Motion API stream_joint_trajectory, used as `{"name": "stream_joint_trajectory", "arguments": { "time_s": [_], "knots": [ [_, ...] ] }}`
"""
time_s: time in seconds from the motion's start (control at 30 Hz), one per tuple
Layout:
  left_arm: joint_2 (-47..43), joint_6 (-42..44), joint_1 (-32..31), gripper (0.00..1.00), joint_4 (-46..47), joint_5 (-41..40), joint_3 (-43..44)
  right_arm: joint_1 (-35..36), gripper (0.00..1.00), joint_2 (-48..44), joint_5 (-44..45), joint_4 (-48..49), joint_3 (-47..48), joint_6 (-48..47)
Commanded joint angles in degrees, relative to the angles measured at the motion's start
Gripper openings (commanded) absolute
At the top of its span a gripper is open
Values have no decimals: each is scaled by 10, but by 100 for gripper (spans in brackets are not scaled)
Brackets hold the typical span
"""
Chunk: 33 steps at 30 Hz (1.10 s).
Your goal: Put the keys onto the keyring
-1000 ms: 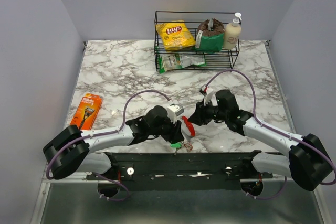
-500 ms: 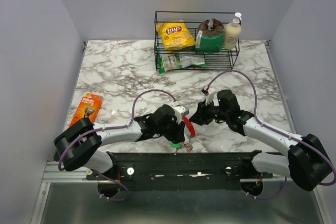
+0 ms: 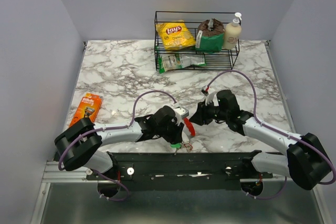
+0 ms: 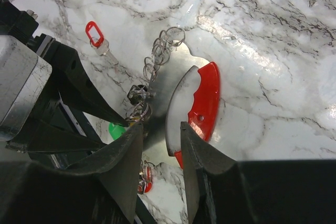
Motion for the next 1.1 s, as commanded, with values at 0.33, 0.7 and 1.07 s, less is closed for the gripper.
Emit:
{"name": "stream_joint_trajectory", "arguments": {
  "time_s": [0.33,0.7,1.07],
  "knots": [
    [24,13,-9,42,8,-16,4,-7,43,7,-21,20,-3,2],
    [43,20,-13,19,14,-33,4,-9,43,1,-24,21,-7,2],
    [11,31,-13,0,4,-62,3,-9,43,-12,-46,22,-8,-15]
  ]
}}
